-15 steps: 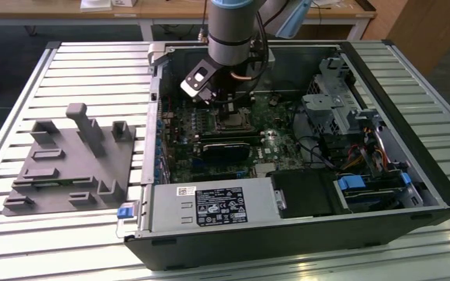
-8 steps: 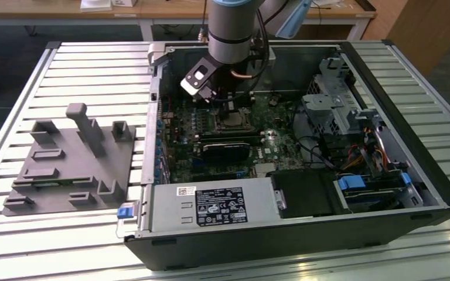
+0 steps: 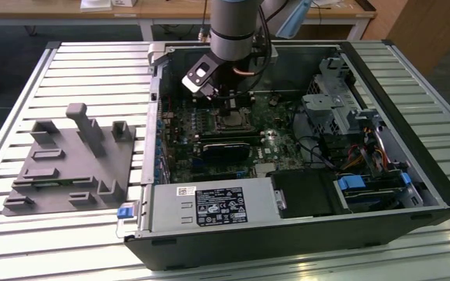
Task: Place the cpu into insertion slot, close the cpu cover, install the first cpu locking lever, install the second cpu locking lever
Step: 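Close the cpu cover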
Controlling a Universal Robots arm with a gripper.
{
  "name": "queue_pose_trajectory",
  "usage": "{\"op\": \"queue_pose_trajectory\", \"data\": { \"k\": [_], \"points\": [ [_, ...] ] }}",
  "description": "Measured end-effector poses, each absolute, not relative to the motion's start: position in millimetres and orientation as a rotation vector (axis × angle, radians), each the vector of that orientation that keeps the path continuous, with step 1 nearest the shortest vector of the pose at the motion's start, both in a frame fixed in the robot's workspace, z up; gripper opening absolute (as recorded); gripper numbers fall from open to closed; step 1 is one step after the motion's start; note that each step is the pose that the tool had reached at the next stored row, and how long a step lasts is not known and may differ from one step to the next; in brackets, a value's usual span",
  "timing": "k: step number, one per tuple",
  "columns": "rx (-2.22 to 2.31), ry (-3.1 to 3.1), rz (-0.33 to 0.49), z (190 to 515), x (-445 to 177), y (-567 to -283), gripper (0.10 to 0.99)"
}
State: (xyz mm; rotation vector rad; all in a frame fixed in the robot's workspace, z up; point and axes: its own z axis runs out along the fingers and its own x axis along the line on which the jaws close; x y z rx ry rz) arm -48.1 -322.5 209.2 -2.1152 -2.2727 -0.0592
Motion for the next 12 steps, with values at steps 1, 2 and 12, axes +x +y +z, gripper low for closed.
{"op": "queue_pose_trajectory", "data": {
  "k": [1,2,12],
  "points": [
    [-2.115,-2.273,-0.059,209.2,-46.2,-322.5,0.106],
    [-2.115,-2.273,-0.059,209.2,-44.6,-322.6,0.106],
    [-2.115,-2.273,-0.059,209.2,-35.1,-322.6,0.106]
  ]
}}
